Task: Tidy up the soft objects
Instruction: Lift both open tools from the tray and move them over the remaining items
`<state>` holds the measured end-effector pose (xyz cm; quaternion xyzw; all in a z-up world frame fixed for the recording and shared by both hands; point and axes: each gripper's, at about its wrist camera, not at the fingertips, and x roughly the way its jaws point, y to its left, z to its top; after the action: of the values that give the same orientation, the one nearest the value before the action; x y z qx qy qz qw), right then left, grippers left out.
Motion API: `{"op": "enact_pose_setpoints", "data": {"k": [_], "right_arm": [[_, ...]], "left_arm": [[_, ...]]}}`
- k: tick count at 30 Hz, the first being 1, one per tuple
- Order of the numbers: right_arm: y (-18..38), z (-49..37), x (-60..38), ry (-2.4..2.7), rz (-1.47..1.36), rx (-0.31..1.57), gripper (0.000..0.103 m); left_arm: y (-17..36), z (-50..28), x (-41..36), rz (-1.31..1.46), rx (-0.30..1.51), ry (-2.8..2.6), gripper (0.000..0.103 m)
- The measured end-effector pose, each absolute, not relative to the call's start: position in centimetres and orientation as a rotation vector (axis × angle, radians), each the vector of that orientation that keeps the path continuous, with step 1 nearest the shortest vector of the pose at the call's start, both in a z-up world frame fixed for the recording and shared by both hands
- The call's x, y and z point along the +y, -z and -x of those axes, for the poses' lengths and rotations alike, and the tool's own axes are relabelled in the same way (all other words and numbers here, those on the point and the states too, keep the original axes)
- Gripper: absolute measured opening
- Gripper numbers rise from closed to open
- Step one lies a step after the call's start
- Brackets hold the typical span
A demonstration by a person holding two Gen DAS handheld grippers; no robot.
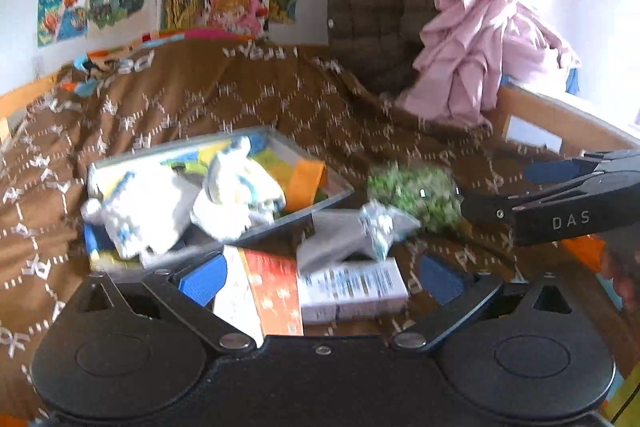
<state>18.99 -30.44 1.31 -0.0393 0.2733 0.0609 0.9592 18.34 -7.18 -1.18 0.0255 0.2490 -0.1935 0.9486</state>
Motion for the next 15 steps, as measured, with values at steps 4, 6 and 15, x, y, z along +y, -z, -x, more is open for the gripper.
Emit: {"op": "enact_pose_setpoints", "data": {"k": [4, 6, 15], "right_arm": [[-0.1, -18.0, -30.1, -0.153, 0.106, 0.580, 0.103], [0.3, -17.5, -29.9, -0.164, 0.116, 0.584, 0.103], [1.7, -16.8, -28.7, -0.216, 0.134, 0.631, 0.103]], "left_arm": [[2.3, -17.8, -7.1, -0.069, 0.552, 0.418, 0.102], [2.8, -17.6, -7.1, -0.072, 0.567, 0.418, 0.102], [3.8, -17.4, -6.8, -0.073, 0.612, 0.410, 0.102]]}}
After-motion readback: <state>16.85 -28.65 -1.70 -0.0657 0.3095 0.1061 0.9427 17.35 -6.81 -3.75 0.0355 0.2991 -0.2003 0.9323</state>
